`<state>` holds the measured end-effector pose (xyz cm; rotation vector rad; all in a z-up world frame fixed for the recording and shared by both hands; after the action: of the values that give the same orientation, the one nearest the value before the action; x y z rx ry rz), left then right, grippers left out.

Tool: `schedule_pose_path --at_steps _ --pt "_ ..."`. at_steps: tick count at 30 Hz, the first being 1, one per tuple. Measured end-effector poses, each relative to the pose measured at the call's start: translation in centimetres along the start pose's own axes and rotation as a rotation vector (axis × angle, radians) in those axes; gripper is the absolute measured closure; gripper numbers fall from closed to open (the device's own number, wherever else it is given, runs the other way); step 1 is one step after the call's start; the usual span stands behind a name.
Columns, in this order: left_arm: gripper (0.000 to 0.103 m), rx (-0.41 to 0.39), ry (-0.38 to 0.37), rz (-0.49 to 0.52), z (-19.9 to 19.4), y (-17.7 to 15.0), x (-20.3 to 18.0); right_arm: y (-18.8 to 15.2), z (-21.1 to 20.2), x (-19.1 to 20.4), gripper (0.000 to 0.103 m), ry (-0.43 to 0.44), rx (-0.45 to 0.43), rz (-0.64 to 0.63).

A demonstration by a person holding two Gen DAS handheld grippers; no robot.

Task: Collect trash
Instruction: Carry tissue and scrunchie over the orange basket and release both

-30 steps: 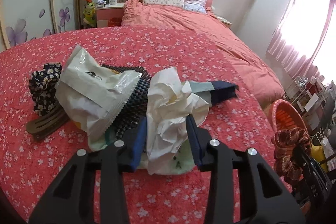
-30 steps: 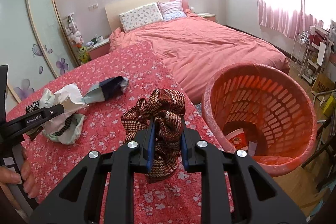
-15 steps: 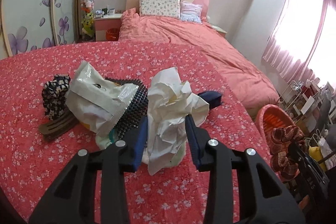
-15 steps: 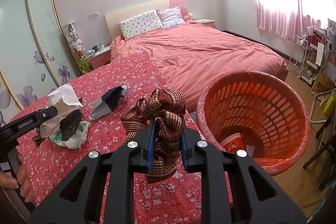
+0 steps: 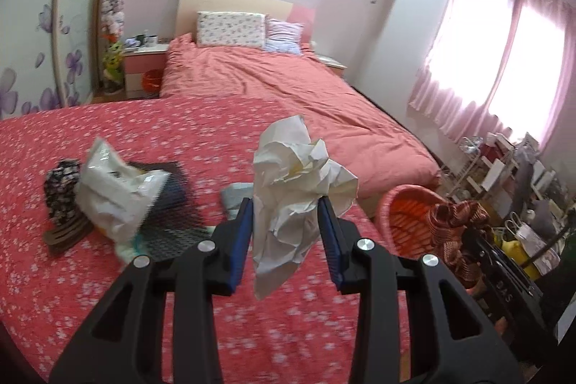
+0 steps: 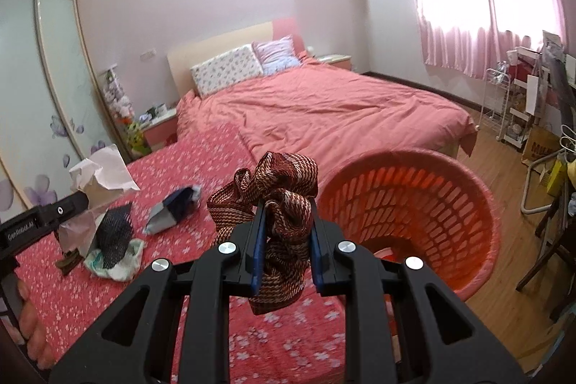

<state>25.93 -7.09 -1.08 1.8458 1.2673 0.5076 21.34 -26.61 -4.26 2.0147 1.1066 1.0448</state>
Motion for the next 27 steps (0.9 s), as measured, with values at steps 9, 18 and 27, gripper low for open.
schedule_pose_path --at_steps 9,18,27 --pt "0.066 0.008 -0.122 0.074 2.2 0.8 -8.2 2.9 -1.6 -4.3 0.082 -0.08 -0.109 0.045" --pt "0.066 0.055 -0.235 0.129 5.8 0.2 -15.2 4.0 -0.5 -9.5 0.082 -0.158 -0.13 0.121" --pt "0.066 0.111 -0.308 0.166 9.3 -0.9 -20.0 4.4 0.9 -12.8 0.082 -0.176 -0.115 0.189"
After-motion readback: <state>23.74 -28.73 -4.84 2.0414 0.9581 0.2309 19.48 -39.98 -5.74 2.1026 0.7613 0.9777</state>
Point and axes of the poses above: each gripper's, at about its wrist camera, not at the fingertips, and z roughly the way its jaws point, x to its left, y to its top, the point moved 9 cm from there along z, roughly the way its jaws point, and after that the axes turned 9 degrees about z, right-handed, at the moved point
